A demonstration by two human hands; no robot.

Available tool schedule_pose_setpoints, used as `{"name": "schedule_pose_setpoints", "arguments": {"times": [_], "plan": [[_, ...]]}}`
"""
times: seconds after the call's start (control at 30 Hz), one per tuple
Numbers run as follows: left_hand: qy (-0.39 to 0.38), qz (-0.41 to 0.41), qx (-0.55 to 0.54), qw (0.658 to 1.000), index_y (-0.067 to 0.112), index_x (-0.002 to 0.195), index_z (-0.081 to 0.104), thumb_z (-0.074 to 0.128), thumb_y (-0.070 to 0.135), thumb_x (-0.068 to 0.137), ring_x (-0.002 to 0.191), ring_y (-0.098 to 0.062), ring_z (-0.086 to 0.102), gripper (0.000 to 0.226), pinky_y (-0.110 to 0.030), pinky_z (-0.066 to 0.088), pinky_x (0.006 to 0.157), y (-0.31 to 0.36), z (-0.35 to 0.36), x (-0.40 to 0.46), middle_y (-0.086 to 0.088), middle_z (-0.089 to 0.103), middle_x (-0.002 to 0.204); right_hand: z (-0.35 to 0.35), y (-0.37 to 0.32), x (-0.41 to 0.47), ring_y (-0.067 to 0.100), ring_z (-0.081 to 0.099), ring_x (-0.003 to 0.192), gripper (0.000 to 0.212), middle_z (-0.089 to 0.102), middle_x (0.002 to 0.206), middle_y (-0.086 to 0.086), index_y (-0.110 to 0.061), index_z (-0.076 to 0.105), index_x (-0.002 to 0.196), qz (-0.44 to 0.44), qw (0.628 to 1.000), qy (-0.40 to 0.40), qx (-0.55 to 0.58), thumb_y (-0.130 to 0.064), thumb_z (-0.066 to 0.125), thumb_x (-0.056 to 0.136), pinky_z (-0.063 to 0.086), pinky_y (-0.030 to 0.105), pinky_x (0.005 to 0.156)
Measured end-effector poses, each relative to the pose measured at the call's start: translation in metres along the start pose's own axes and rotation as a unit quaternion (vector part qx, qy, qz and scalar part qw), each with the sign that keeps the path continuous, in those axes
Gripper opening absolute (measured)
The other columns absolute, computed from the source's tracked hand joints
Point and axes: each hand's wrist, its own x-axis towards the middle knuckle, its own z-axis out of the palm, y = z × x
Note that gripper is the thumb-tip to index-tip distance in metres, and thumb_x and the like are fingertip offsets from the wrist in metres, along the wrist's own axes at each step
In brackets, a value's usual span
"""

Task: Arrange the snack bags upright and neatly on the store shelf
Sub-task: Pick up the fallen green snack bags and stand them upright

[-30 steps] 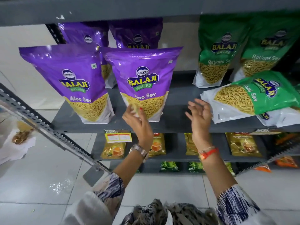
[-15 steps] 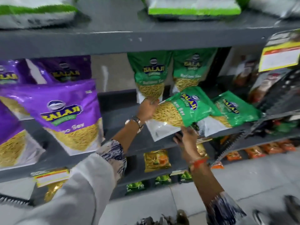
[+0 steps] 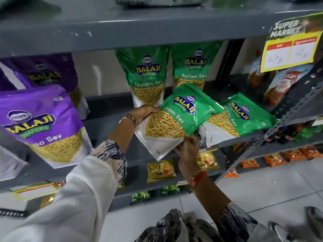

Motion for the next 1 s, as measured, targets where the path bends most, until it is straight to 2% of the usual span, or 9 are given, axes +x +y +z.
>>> {"name": "schedule_pose_setpoints", "arguments": {"times": [0.07,0.17,0.3,0.4,0.5,0.57,0.73,0.9,1.0], "plan": [[0.001,0.001,-0.081,0.997,0.008,0.111,0.060,0.051,0.018,0.091,0.086,-0.024,0.065,0.024,-0.038,0.047,0.095,-0.015,-0.004,-0.011,-0.006,0.074,0.085,-0.004,-0.002,0.004,0.032,0.054,0.088,0.011,0.053,0.093,0.017,-0.010,0.047,0.087,-0.031,0.999,0.019,-0.035,-0.009,0.042,0.096,0.046,0.045,0.077],[0.018,0.016,-0.140,0.990,0.011,0.093,0.062,0.050,0.016,0.091,0.068,-0.017,0.071,0.013,-0.031,0.053,0.076,-0.031,0.000,-0.037,-0.001,0.076,0.070,-0.010,-0.007,0.006,0.020,0.049,0.077,0.024,0.051,0.080,0.003,-0.020,0.048,0.075,-0.048,0.997,0.028,-0.050,-0.010,0.043,0.096,0.042,0.036,0.070],[0.090,0.073,-0.148,0.982,0.005,0.101,0.055,0.049,0.022,0.093,0.078,-0.021,0.061,0.019,-0.031,0.049,0.080,-0.048,0.009,-0.077,-0.009,0.064,0.090,-0.018,-0.018,0.001,0.019,0.054,0.087,0.026,0.055,0.084,-0.002,-0.023,0.052,0.075,-0.103,0.993,0.002,-0.055,-0.007,0.047,0.094,0.048,0.026,0.078],[0.106,0.090,-0.195,0.971,0.010,0.108,0.051,0.051,0.025,0.092,0.082,-0.021,0.059,0.022,-0.033,0.050,0.081,-0.054,0.011,-0.108,-0.008,0.060,0.095,-0.020,-0.032,-0.005,0.018,0.052,0.090,0.021,0.057,0.088,0.001,-0.025,0.055,0.078,-0.148,0.983,-0.053,-0.091,-0.012,0.048,0.094,0.044,0.033,0.083],[0.109,0.117,-0.241,0.957,0.014,0.085,0.054,0.053,0.023,0.091,0.068,-0.013,0.061,0.011,-0.024,0.053,0.062,-0.060,0.003,-0.131,-0.002,0.061,0.085,-0.020,-0.042,-0.013,0.021,0.051,0.093,0.022,0.057,0.089,0.005,-0.024,0.056,0.078,-0.180,0.975,-0.106,-0.079,-0.012,0.048,0.094,0.042,0.035,0.084],[0.119,0.134,-0.266,0.947,0.018,0.074,0.052,0.054,0.022,0.090,0.062,-0.010,0.063,0.017,-0.020,0.054,0.056,-0.064,-0.001,-0.138,0.001,0.063,0.077,-0.019,-0.044,-0.019,0.024,0.052,0.094,0.020,0.057,0.096,0.013,-0.024,0.056,0.079,-0.185,0.970,-0.140,-0.080,-0.014,0.047,0.094,0.042,0.040,0.083],[0.136,0.179,-0.321,0.920,0.017,0.068,0.047,0.047,0.016,0.094,0.079,-0.011,0.063,0.026,-0.030,0.052,0.079,-0.069,-0.011,-0.137,0.002,0.067,0.083,-0.004,-0.043,-0.019,0.026,0.057,0.100,0.013,0.059,0.103,0.012,-0.024,0.053,0.087,-0.177,0.956,-0.188,-0.137,-0.017,0.046,0.095,0.047,0.051,0.094],[0.145,0.231,-0.316,0.909,0.017,0.069,0.046,0.044,0.013,0.095,0.085,-0.011,0.063,0.026,-0.029,0.050,0.083,-0.064,-0.022,-0.124,0.006,0.071,0.085,0.023,-0.054,0.001,0.028,0.053,0.119,0.007,0.060,0.110,-0.001,-0.018,0.047,0.102,-0.108,0.952,-0.236,-0.165,-0.019,0.042,0.097,0.042,0.059,0.092],[0.145,0.221,-0.303,0.915,0.017,0.070,0.046,0.042,0.015,0.096,0.086,-0.012,0.060,0.026,-0.031,0.048,0.084,-0.064,-0.023,-0.114,0.003,0.066,0.092,0.029,-0.054,0.010,0.021,0.053,0.114,0.009,0.060,0.105,-0.006,-0.016,0.046,0.103,-0.089,0.949,-0.261,-0.152,-0.016,0.038,0.099,0.048,0.060,0.086]]}}
